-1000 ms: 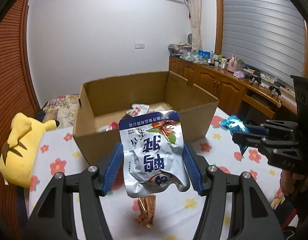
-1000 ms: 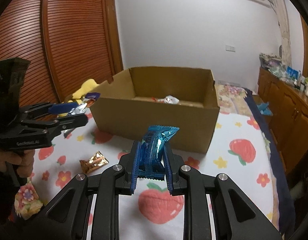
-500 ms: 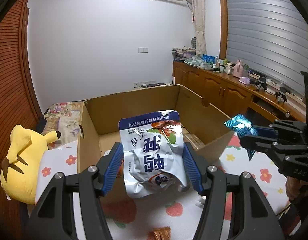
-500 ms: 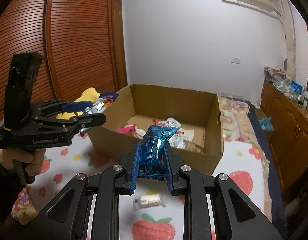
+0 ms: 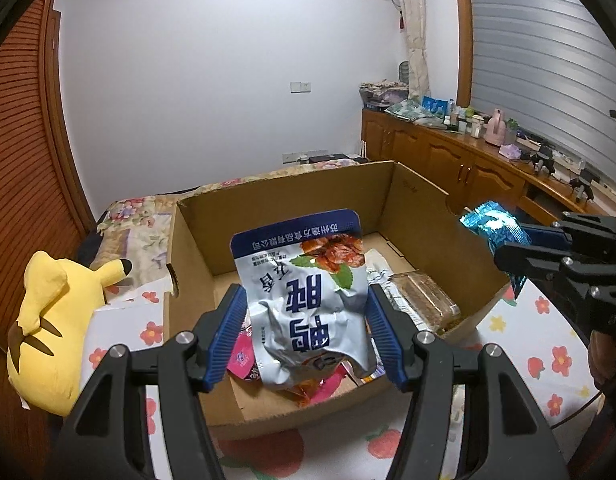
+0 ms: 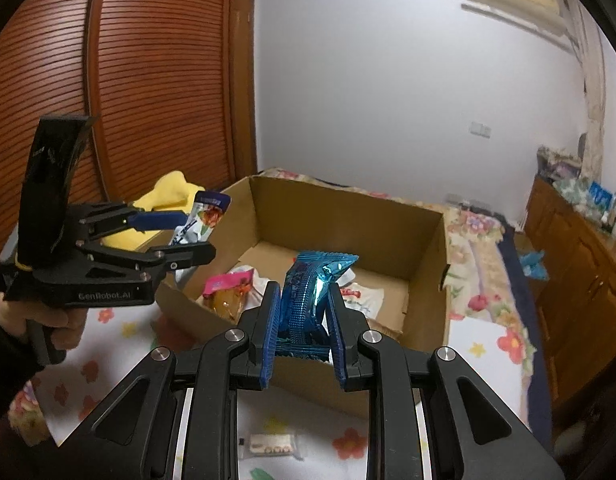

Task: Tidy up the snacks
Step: 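Open both tools to drop the white pouch and blue candy into the box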

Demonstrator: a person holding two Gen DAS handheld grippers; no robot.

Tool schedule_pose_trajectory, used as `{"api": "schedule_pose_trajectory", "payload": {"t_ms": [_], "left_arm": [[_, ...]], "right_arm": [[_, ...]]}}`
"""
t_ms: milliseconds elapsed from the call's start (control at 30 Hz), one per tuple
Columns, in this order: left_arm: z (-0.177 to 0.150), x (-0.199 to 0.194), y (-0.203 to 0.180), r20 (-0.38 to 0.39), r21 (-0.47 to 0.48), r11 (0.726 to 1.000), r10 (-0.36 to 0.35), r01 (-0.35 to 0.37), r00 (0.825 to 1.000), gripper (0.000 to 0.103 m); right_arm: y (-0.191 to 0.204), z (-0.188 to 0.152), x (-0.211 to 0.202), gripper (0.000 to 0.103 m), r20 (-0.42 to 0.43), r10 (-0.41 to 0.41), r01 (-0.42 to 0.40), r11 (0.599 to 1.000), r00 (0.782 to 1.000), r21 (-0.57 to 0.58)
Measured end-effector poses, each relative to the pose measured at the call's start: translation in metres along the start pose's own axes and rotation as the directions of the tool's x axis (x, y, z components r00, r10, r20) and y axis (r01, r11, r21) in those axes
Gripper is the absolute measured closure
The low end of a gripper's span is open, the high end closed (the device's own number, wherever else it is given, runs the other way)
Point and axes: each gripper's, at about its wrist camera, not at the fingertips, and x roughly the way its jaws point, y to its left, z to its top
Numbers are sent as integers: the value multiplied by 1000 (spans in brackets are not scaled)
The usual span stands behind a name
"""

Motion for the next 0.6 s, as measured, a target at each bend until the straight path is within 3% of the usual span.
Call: {"api": "schedule_pose_trajectory", "payload": {"t_ms": [233,600], "left_arm": [[7,8,0,-12,-3,1000,6,-6,1000,42],[12,21,3,-41,-1,1000,17,-17,999,42]], "right_arm": [[-5,9,20,82,-25,4,-4,1000,1000,5],[-8,16,68,82,-137,23,-23,1000,990,2]]}}
